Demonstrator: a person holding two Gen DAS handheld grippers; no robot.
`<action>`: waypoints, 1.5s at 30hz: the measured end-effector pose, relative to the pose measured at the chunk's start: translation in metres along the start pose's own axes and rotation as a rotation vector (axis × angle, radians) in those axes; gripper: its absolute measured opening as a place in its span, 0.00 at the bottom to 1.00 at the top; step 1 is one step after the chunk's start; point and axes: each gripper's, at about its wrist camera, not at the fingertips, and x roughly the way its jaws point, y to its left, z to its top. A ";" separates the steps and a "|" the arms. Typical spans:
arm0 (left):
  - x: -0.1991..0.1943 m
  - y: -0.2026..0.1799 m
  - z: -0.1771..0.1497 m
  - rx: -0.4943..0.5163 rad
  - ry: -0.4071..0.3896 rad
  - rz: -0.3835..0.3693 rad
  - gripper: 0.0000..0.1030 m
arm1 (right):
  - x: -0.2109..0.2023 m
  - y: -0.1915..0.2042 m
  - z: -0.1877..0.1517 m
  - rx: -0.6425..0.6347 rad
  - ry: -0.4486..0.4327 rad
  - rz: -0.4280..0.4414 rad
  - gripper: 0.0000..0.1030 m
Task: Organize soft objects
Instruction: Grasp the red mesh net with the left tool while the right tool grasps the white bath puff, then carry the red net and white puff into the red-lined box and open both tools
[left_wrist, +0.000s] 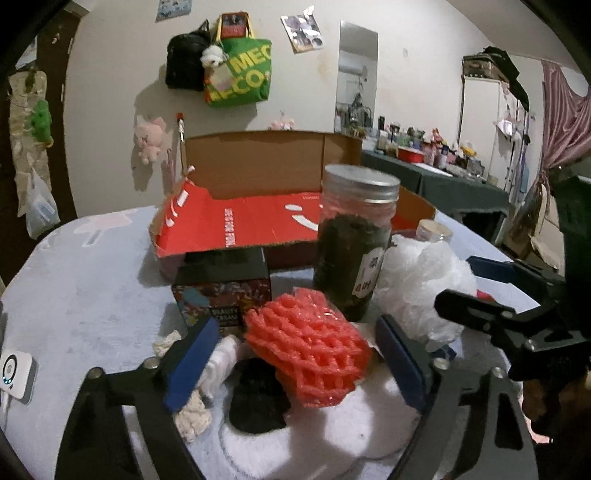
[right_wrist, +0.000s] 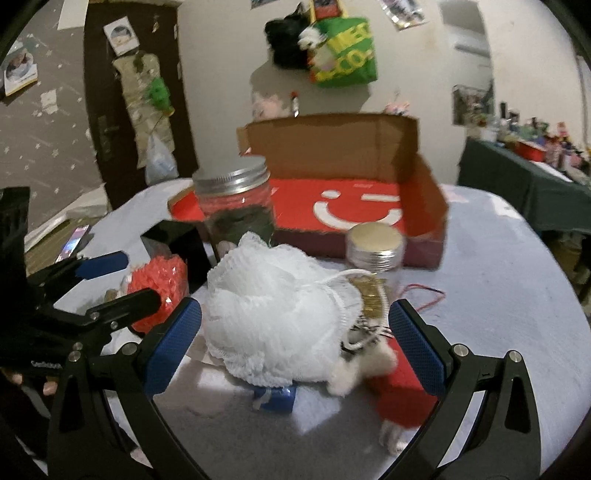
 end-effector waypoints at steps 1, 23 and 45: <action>0.003 0.000 0.000 0.005 0.012 0.001 0.80 | 0.004 0.000 -0.001 -0.004 0.012 0.010 1.00; -0.003 -0.001 0.000 0.011 0.025 -0.080 0.42 | -0.004 0.004 -0.013 0.032 0.001 0.104 0.40; -0.041 0.034 0.037 0.022 -0.101 -0.019 0.31 | -0.065 -0.021 0.018 0.034 -0.155 -0.006 0.40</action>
